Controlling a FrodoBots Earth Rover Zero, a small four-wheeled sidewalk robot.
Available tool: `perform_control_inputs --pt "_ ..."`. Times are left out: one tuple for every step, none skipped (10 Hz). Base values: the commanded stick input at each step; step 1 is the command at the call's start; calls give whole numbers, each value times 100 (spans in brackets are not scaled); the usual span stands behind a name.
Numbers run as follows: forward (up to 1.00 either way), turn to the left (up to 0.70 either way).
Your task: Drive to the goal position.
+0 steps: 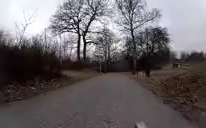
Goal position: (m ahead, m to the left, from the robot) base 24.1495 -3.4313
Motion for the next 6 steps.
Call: perform_control_inputs --pt "100 -36" --pt "100 -40" --pt "100 -40" --pt "100 -40" --pt "100 -33" --pt "100 -15"
